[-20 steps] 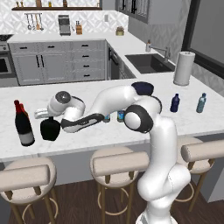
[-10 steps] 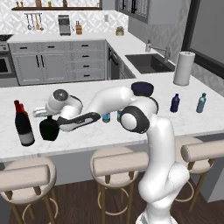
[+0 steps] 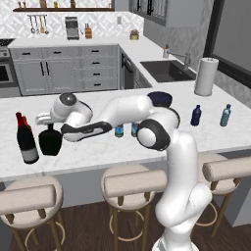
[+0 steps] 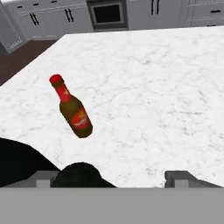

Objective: Move the plastic bottles in the middle to the plastics group, and the glass bottles in the middle to the glass group.

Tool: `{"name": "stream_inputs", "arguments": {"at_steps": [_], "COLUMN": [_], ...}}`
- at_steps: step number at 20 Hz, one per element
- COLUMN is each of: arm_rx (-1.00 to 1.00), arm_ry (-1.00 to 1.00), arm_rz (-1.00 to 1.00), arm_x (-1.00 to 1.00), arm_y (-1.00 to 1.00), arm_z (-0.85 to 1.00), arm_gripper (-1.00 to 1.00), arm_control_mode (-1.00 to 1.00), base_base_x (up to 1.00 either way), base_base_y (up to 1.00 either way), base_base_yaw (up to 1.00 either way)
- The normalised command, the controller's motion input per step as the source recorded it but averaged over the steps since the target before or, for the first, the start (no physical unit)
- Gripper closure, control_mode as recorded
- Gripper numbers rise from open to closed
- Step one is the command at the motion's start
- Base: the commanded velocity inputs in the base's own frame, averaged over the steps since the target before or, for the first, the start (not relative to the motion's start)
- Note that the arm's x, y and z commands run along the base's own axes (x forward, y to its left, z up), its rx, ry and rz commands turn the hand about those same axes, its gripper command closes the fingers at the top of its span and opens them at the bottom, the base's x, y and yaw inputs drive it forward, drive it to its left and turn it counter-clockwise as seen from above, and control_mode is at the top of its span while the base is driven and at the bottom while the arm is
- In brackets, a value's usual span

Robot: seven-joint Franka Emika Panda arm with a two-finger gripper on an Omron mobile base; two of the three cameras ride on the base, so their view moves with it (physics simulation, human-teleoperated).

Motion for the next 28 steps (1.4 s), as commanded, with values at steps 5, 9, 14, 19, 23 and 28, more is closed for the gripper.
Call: {"name": "stream_inputs", "arguments": {"at_steps": [5,9,14,19,23,28], "arm_rx": [0.04,0.0,0.0,0.0,0.0,0.0], "arm_ry": [0.0,-0.01,0.0,0.0,0.02,0.1], "arm_rz": [0.0,0.0,0.0,0.0,0.0,0.0], "arm_x": [0.0,0.08,0.05,-0.02,-0.24,-0.33], "arm_y": [-0.12,-0.15,-0.32,-0.78,-1.0,-1.0], "arm_z": [0.39,0.11,0.33,0.2,0.01,0.0], "arm_gripper": [-1.0,-1.0,-1.0,-1.0,-1.0,-1.0], "arm_control_mode": [-1.0,-1.0,-1.0,-1.0,-1.0,-1.0], "base_base_x": [0.0,0.0,0.0,0.0,0.0,0.0], "base_base_y": [0.0,0.0,0.0,0.0,0.0,0.0], "base_base_yaw": [0.0,0.0,0.0,0.0,0.0,0.0]}}
